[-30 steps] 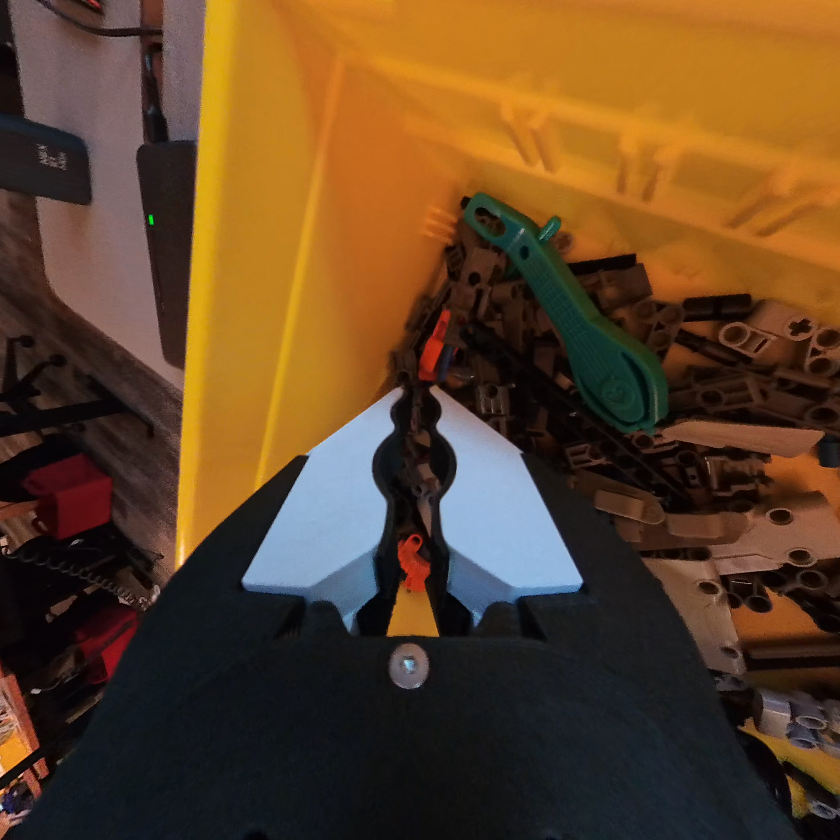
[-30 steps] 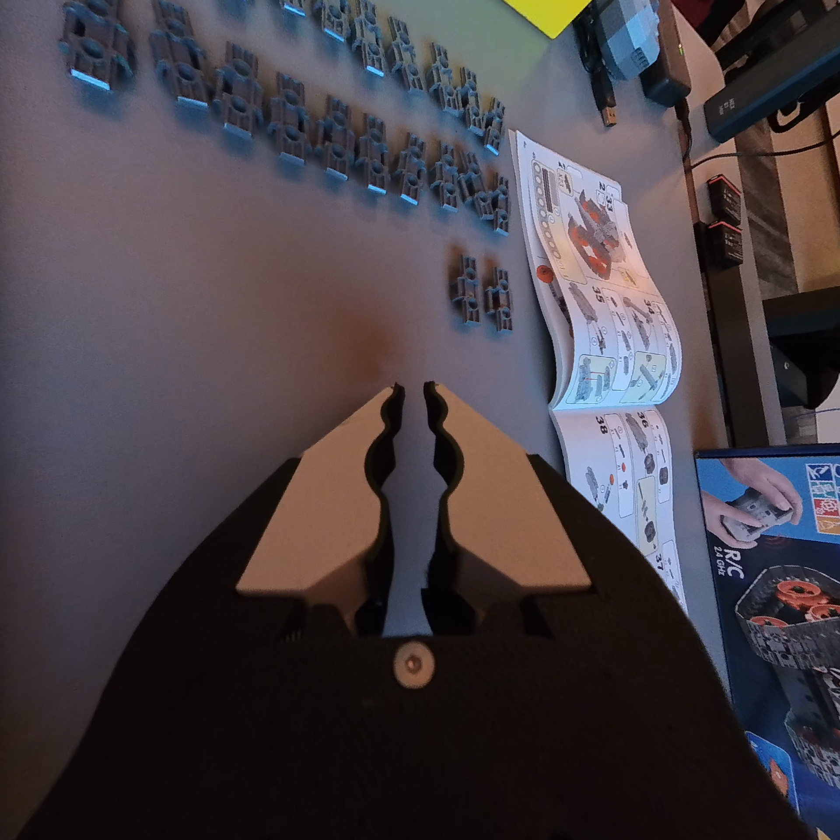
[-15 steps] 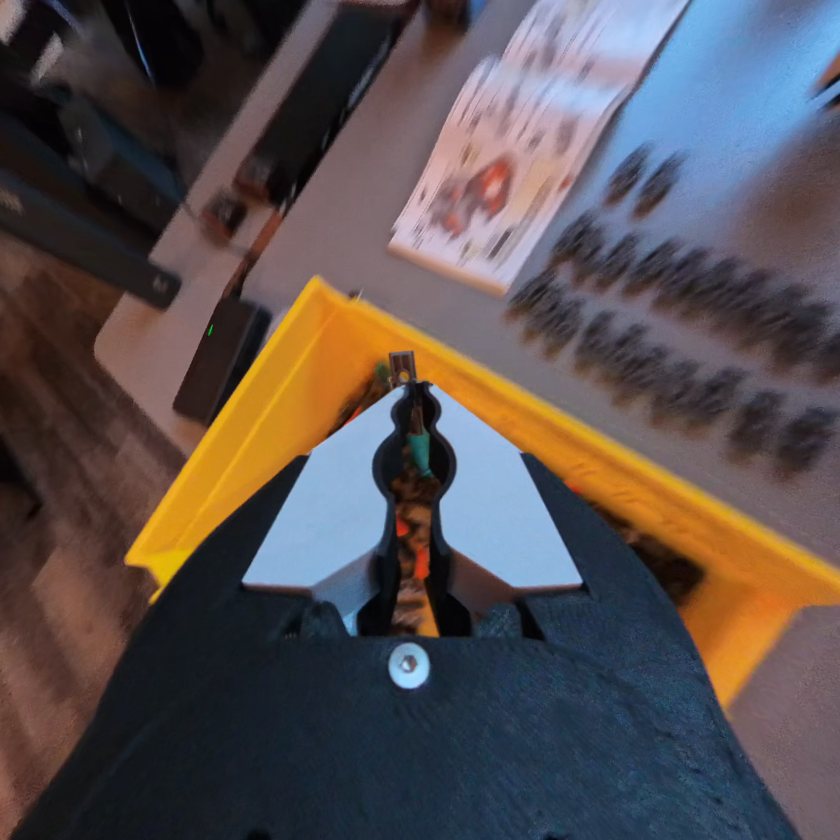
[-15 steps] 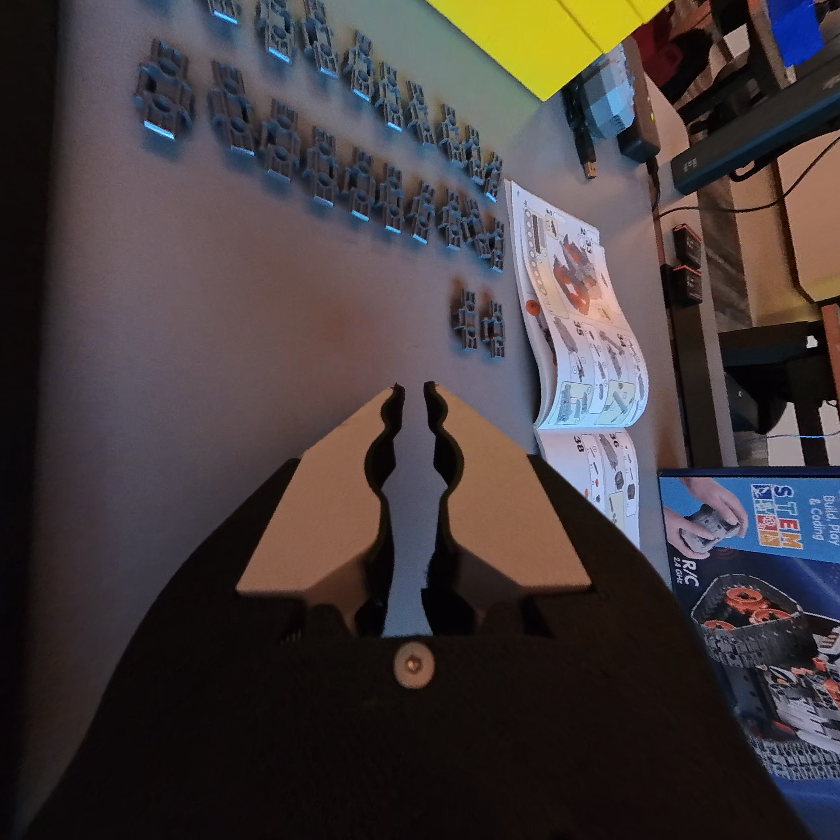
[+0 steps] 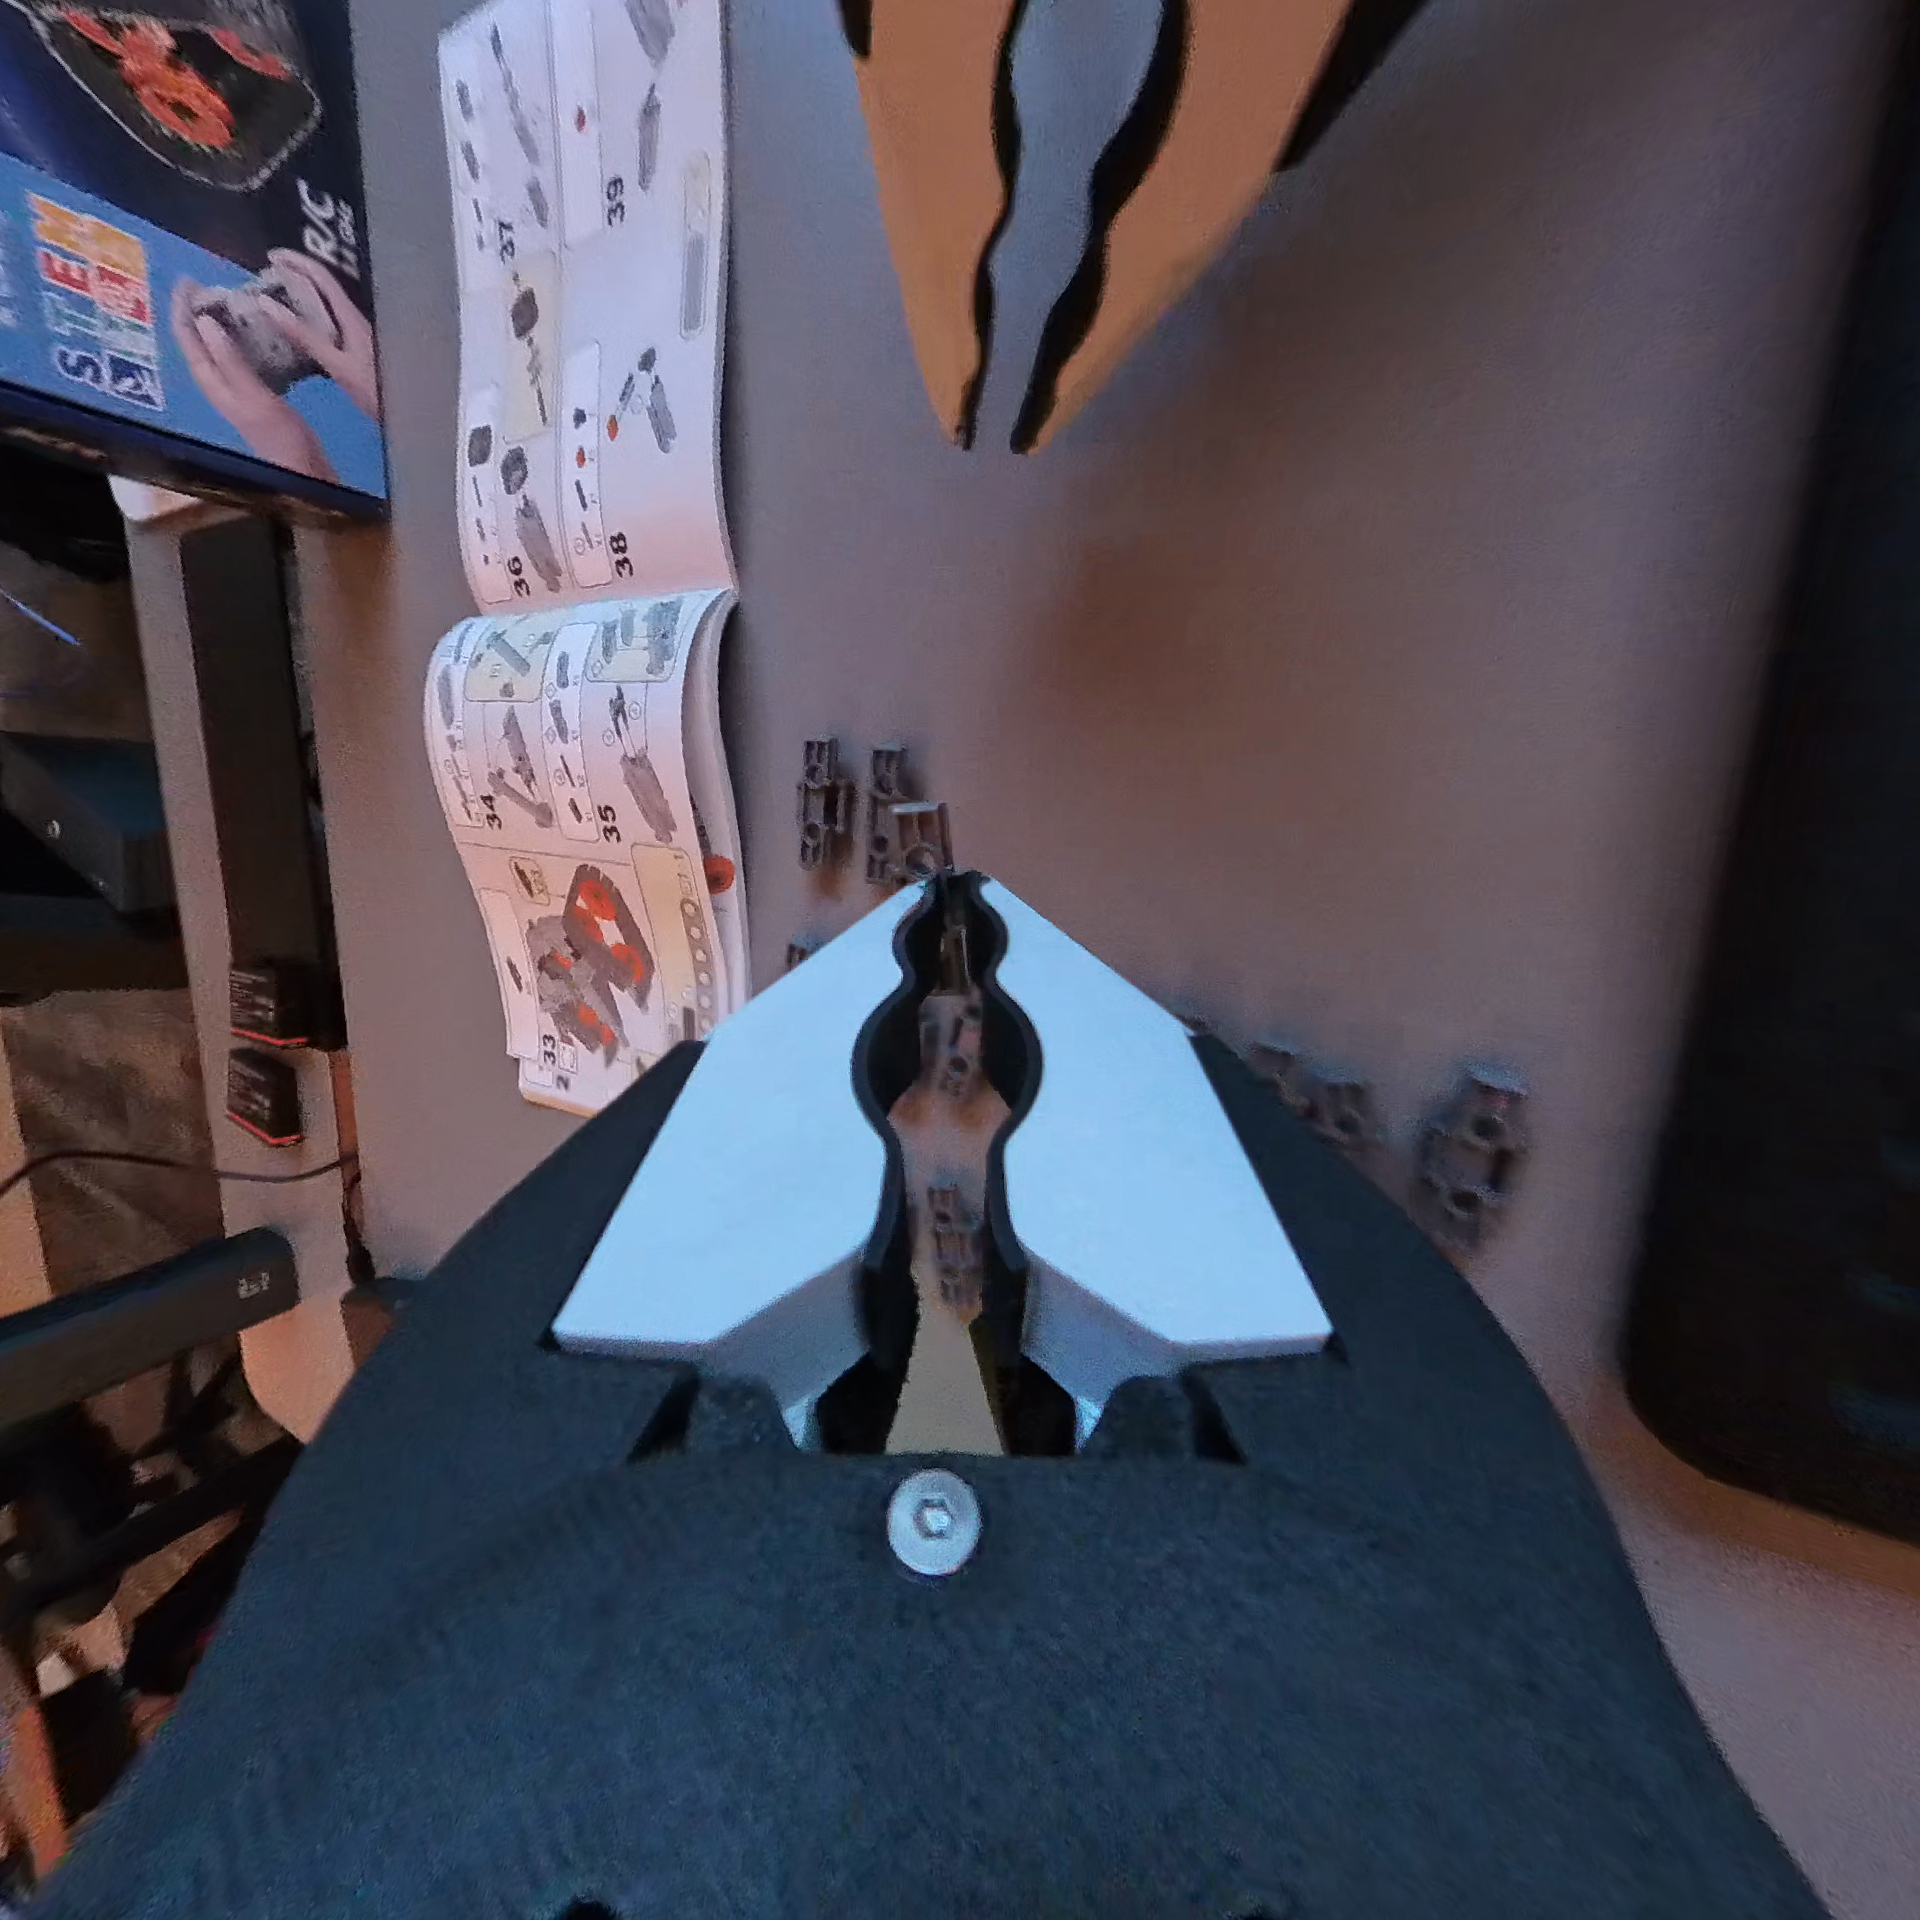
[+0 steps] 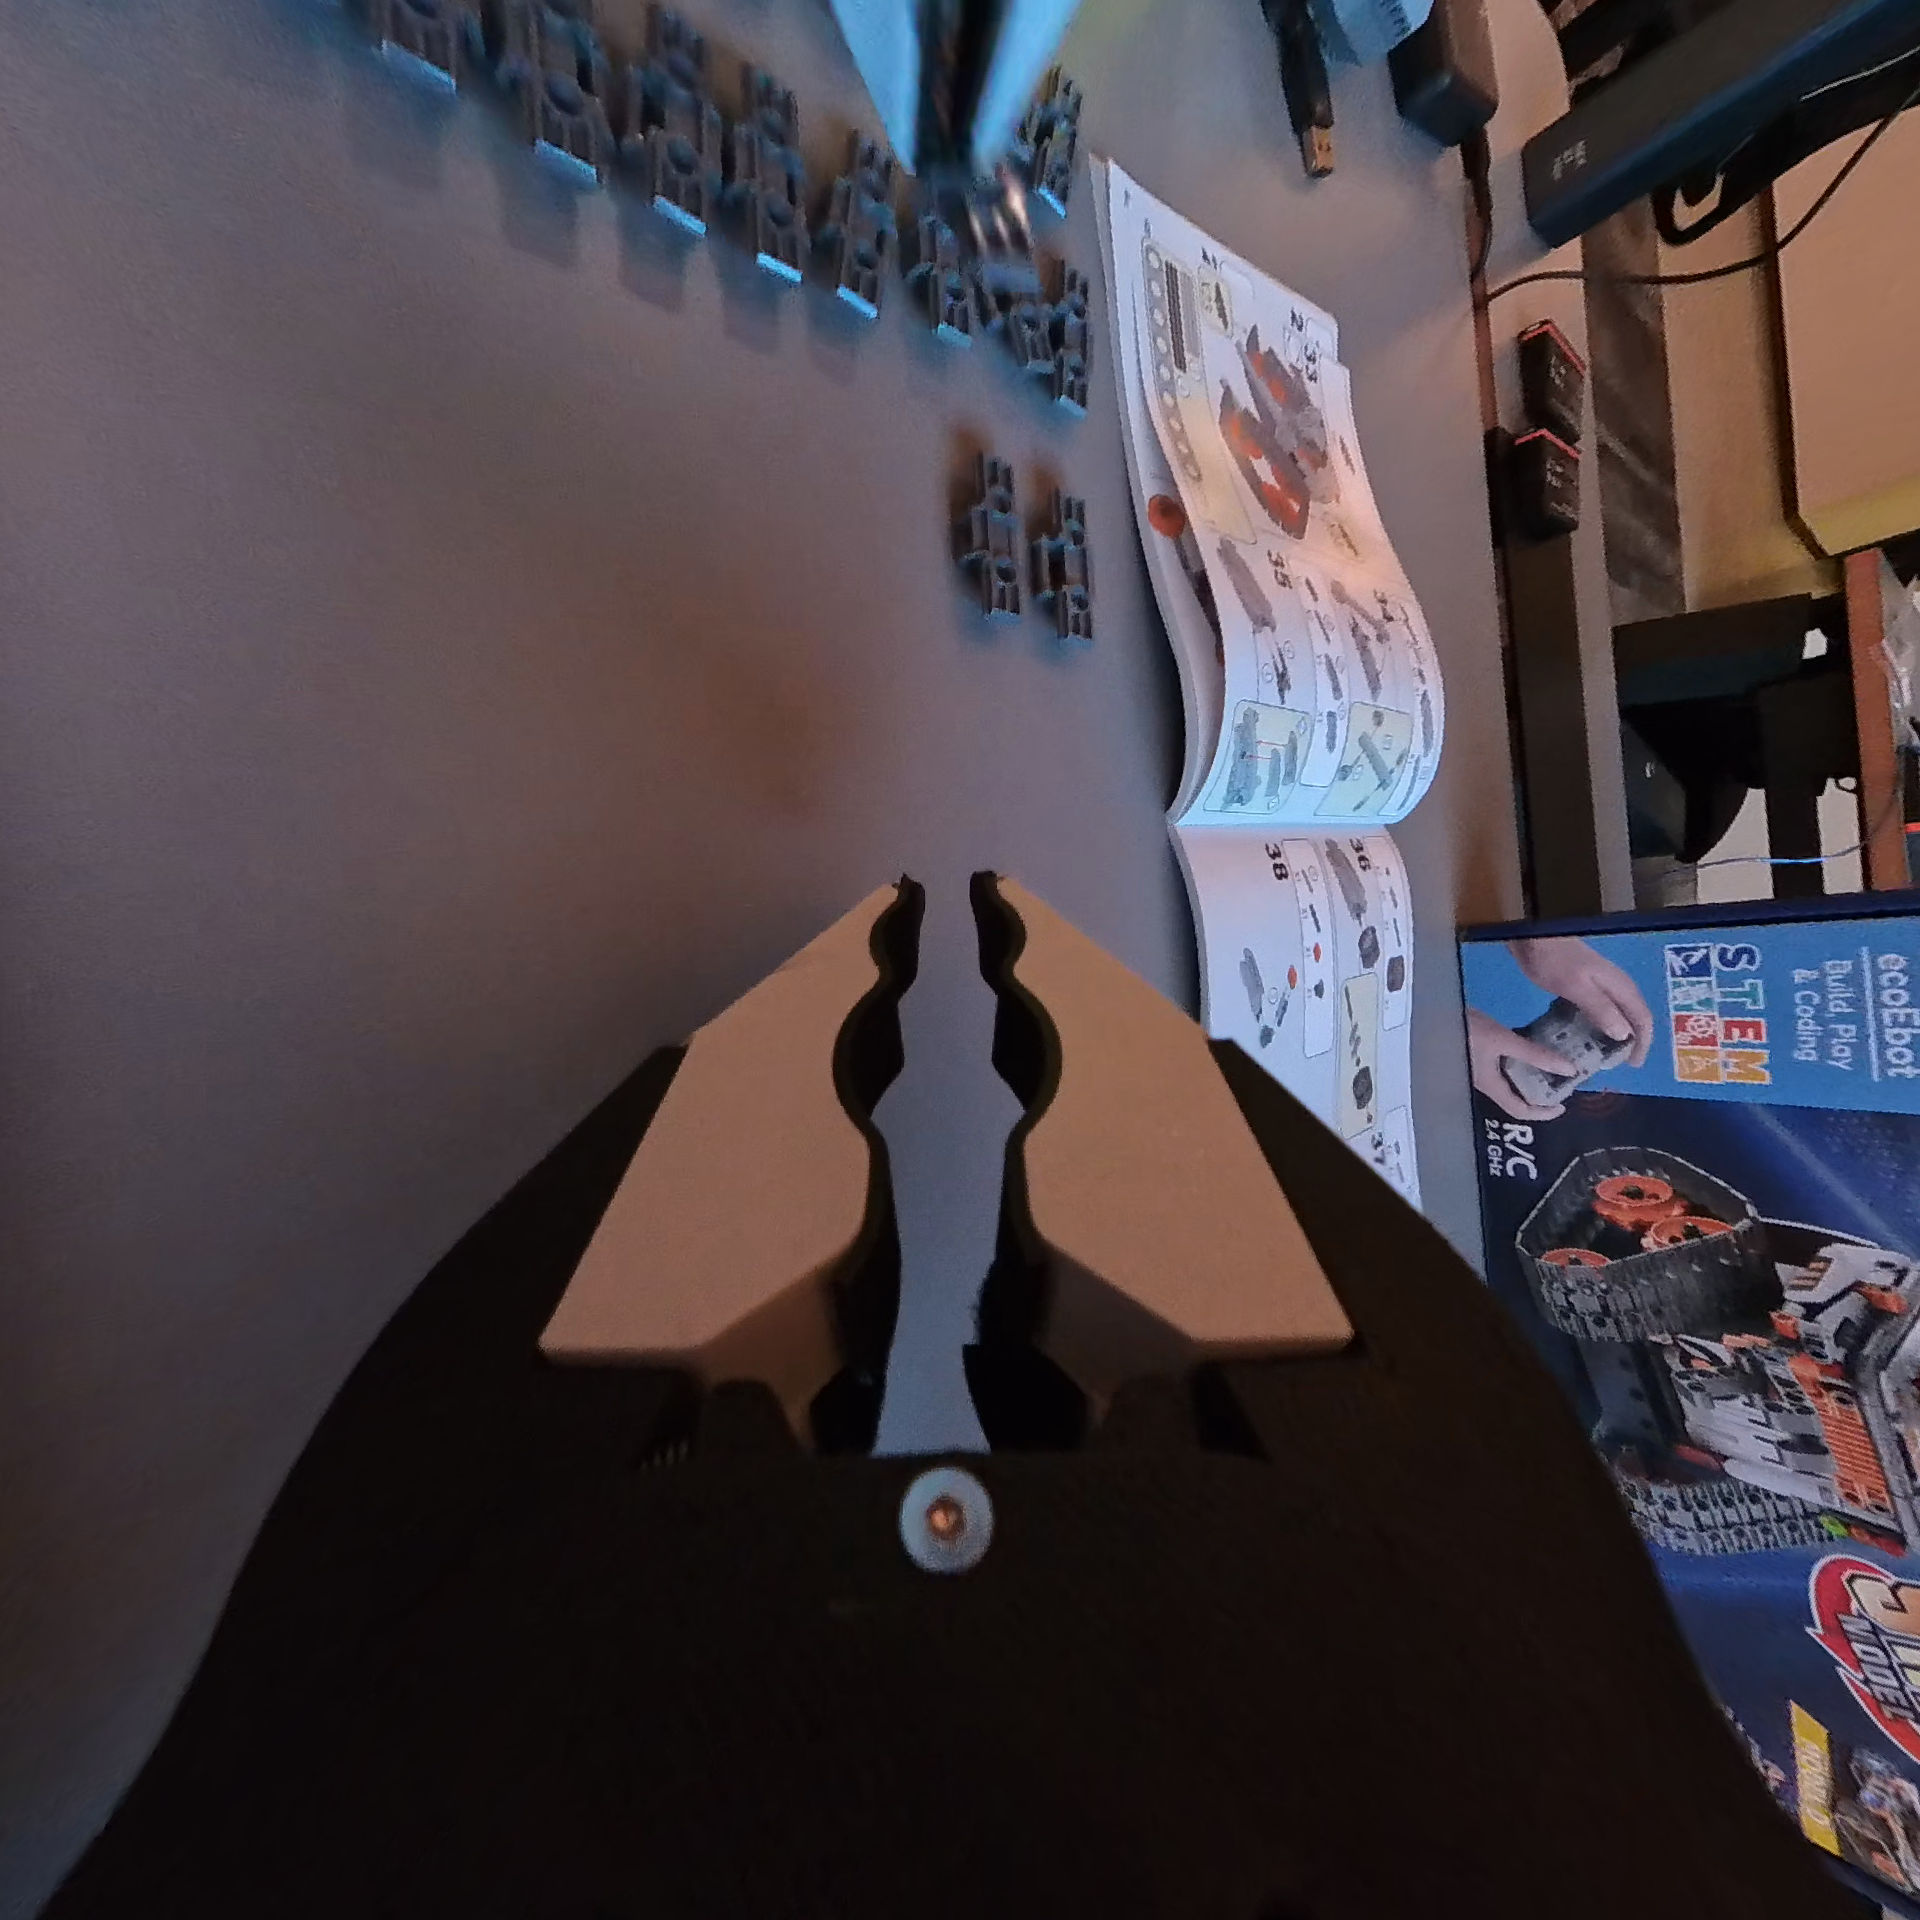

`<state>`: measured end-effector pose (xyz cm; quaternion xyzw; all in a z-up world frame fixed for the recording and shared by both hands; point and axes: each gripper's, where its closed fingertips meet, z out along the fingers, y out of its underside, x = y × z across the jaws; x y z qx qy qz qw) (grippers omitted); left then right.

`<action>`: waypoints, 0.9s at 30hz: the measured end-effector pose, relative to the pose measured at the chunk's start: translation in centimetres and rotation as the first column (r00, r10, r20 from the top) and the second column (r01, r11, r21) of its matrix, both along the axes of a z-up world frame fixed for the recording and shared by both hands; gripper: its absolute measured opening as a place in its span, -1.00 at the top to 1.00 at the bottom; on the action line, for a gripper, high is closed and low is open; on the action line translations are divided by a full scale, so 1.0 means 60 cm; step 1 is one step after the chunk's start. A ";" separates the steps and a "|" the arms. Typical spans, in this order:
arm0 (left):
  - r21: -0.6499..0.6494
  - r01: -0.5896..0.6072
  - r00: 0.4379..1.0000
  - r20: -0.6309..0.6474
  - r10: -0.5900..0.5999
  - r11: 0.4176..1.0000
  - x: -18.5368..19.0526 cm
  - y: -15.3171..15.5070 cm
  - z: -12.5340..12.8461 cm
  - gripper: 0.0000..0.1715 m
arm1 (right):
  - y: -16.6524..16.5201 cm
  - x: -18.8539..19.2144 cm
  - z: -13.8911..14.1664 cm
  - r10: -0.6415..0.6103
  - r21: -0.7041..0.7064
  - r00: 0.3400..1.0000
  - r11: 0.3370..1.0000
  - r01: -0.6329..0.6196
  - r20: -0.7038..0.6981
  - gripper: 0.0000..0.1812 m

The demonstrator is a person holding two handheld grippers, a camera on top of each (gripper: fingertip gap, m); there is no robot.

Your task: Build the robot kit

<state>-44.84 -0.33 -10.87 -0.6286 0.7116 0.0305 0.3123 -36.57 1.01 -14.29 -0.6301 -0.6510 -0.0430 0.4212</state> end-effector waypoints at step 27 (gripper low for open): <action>-0.203 -0.244 0.909 0.294 0.297 0.948 -0.026 -0.005 0.031 0.73 | 0.012 -0.059 -0.011 -0.082 -0.365 0.933 0.929 -0.056 -0.351 0.94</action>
